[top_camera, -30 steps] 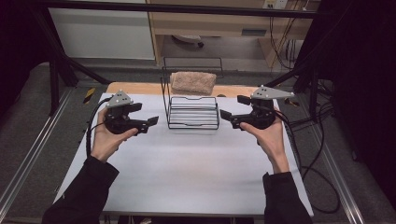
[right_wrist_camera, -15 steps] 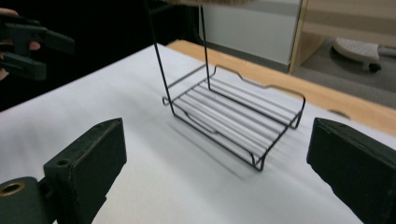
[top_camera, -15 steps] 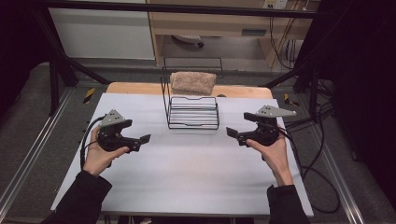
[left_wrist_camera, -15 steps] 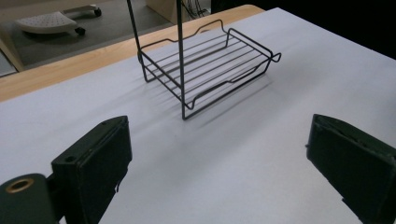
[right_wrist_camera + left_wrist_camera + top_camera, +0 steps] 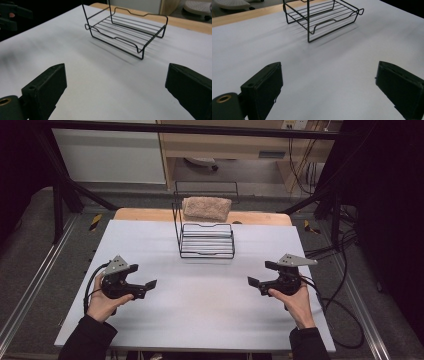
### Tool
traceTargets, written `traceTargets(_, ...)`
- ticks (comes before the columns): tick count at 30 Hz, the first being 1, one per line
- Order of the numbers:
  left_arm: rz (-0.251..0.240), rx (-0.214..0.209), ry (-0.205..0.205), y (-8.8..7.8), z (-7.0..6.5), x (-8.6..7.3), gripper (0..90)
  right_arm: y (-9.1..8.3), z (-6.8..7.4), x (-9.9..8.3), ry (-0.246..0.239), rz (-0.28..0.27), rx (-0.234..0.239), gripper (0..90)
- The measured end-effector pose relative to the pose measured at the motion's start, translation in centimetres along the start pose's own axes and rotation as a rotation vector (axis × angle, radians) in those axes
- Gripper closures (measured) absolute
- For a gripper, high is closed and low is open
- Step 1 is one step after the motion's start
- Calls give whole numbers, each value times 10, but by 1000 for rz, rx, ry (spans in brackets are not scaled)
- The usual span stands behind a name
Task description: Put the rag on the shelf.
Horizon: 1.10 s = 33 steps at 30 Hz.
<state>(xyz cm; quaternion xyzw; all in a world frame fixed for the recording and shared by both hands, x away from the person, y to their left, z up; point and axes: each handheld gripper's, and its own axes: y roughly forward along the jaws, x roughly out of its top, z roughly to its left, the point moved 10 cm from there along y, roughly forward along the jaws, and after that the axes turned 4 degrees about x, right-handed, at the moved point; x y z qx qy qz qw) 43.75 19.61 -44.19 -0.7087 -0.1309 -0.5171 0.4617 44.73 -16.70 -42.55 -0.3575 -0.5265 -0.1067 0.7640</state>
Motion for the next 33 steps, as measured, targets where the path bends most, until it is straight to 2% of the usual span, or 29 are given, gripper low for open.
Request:
traceTargets(9,26,-3,-4,0,5,-32,71,-3,-7,-35,35,38,-4,39)
traceTargets(15,28,1,10,-2,7,-41,71,-8,-11,-61,57,51,10,39)
traceTargets(19,39,-4,11,-1,6,-49,71,-10,-14,-79,73,89,6,40)
traceTargets(24,51,-15,32,1,4,-58,69,-12,-16,-88,71,97,4,39)
traceTargets(33,67,-19,26,2,3,-64,69,-13,-17,-91,73,107,-1,33)
